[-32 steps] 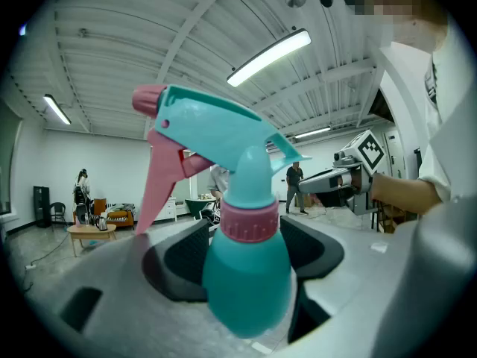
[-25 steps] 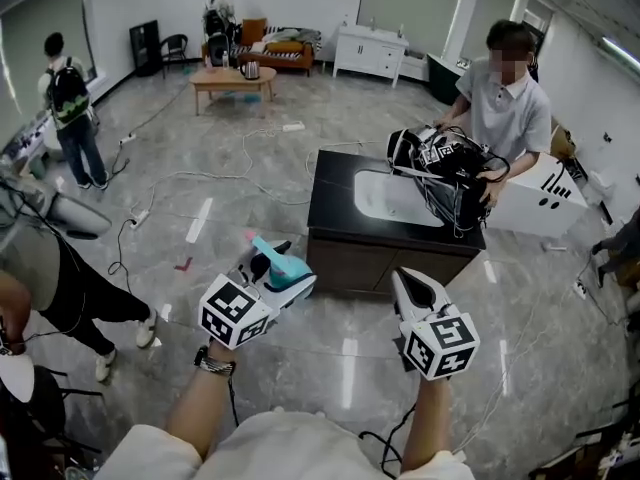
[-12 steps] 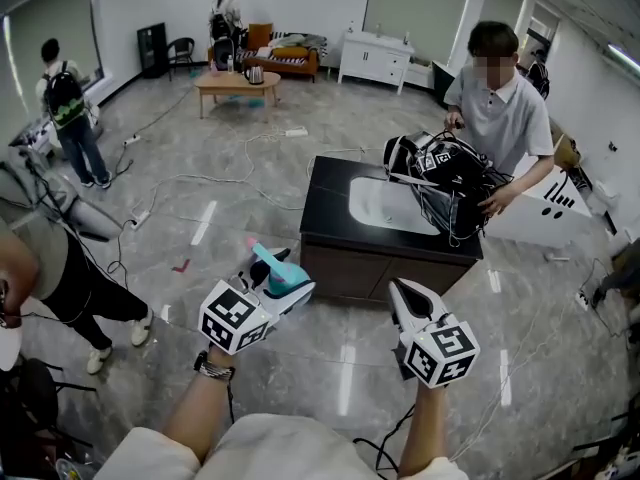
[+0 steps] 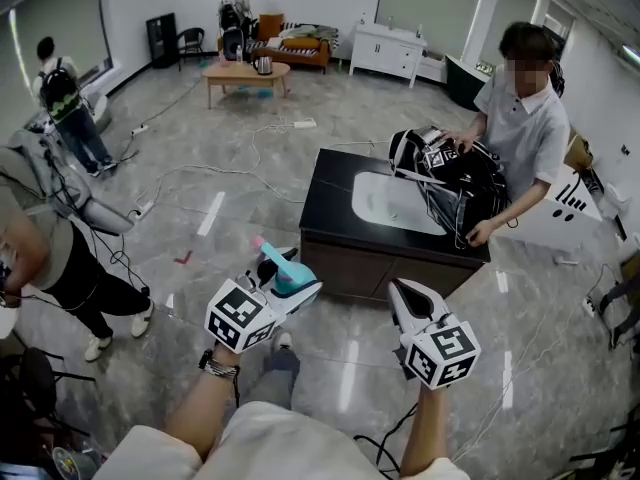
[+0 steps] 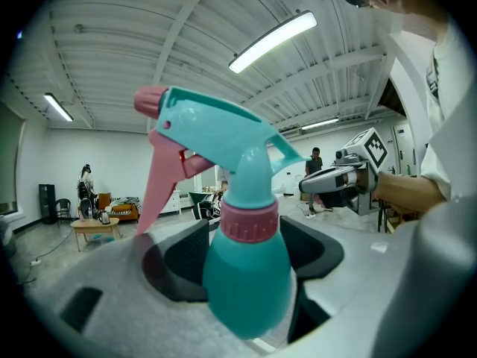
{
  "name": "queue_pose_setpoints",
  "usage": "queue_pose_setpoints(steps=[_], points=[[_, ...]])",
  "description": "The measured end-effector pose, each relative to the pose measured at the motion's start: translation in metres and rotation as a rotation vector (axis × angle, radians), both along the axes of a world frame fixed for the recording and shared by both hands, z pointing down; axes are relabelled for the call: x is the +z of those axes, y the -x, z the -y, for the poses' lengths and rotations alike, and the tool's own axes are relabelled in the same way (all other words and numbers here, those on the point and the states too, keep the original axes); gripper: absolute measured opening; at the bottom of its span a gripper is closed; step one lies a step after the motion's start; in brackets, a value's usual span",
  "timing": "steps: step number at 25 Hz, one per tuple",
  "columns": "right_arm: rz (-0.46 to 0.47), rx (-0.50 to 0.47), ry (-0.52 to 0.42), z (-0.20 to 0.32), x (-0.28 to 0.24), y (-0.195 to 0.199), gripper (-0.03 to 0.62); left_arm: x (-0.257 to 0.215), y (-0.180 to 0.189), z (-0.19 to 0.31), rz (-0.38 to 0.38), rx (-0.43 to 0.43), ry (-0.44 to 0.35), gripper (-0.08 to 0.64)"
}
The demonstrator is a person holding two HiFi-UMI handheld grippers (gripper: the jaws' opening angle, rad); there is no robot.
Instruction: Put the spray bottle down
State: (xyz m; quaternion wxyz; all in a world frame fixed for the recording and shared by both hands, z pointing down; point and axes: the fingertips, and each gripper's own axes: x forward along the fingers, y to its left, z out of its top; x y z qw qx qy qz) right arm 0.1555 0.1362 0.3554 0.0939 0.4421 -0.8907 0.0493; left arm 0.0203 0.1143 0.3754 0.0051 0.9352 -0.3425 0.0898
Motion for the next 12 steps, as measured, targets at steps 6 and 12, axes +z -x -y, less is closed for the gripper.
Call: queue_pose_setpoints(steps=[6,12], points=[[-0.015,0.007,-0.025,0.072,0.012,0.005,0.008,0.015,0.004,0.07,0.016,-0.011,-0.019,0.307],[-0.019,0.026,-0.031,0.169,0.01,0.007,0.008,0.017,0.006,0.17,0.029,-0.006,-0.026,0.307]])
